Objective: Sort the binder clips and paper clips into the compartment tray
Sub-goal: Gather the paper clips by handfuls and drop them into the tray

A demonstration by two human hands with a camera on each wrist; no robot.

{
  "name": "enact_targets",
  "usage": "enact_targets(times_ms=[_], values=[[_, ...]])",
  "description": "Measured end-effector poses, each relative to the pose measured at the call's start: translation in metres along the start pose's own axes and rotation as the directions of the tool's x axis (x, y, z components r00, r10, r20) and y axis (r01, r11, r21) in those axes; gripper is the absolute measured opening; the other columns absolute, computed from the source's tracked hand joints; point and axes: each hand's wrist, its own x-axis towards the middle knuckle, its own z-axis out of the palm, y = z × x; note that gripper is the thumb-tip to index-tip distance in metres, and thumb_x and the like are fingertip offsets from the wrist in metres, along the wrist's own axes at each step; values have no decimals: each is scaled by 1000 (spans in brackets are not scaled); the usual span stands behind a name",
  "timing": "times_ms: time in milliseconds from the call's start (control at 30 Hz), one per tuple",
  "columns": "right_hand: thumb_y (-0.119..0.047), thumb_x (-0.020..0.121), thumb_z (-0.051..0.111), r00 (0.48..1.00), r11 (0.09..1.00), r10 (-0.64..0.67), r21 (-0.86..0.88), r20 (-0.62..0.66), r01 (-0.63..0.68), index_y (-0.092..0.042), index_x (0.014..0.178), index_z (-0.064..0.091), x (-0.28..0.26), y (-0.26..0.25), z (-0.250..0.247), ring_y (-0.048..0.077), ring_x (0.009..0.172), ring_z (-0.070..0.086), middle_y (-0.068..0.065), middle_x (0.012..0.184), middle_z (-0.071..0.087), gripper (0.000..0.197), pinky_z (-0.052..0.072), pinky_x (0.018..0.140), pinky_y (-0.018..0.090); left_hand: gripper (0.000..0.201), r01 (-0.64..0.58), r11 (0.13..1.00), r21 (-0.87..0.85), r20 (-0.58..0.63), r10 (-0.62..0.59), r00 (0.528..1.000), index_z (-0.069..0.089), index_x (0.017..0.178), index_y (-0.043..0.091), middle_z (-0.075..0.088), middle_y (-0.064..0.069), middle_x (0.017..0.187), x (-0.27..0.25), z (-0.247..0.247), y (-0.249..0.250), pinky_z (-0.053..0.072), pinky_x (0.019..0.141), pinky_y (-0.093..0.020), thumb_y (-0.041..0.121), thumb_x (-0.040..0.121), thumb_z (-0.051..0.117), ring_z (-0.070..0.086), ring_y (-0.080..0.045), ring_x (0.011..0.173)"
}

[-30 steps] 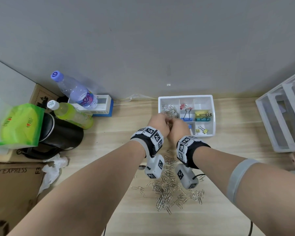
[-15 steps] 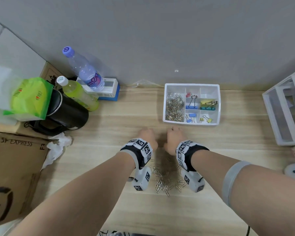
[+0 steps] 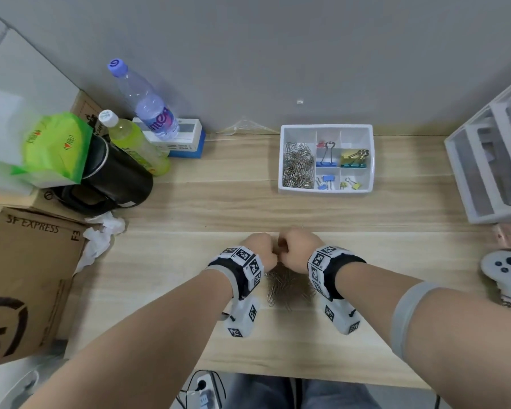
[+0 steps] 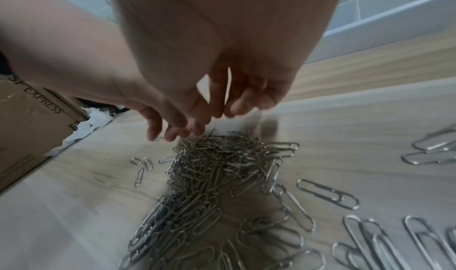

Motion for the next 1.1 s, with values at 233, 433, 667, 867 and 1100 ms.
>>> enact_targets(times_ms=[233,433,667,867,1100], values=[[-35,82,63,978,984,109,-117,-178,-131,-7,126,46,9,4,0,28,119,39,11,127,41,55,42,103,39,26,180,984,-4,-164,-178,970,57,104,7,55,-12,108,-15,-3,-29,50,77,-34,20,83,48,54,-28,97],[-25,83,59,999,995,42,-88,-11,-43,-7,120,55,5,1,14,28,115,50,10,123,49,41,48,95,37,43,334,941,-48,-165,-338,927,43,121,8,39,-13,125,-24,16,-45,42,89,-38,17,80,53,40,-31,115],[-18,80,58,999,998,-29,-64,-40,26,-14,107,59,-2,-10,24,26,107,53,5,114,53,28,48,87,35,36,142,984,-103,-80,-151,985,51,112,10,43,-11,117,-24,33,-30,48,84,-37,18,78,58,48,-29,103],[-23,73,64,989,974,-143,-173,31,146,-16,130,49,-1,-10,32,25,121,41,4,128,44,59,42,100,40,36,182,974,-137,-181,-205,962,52,110,8,48,-12,116,-26,34,-40,50,87,-39,25,80,62,54,-30,102],[-28,74,66,974,973,-178,-123,138,196,-24,121,58,-5,-14,38,22,115,40,-1,118,44,48,42,97,37,31,365,926,-99,-111,-375,920,45,112,5,59,-13,109,-38,31,-51,46,66,-30,9,84,58,61,-29,90]])
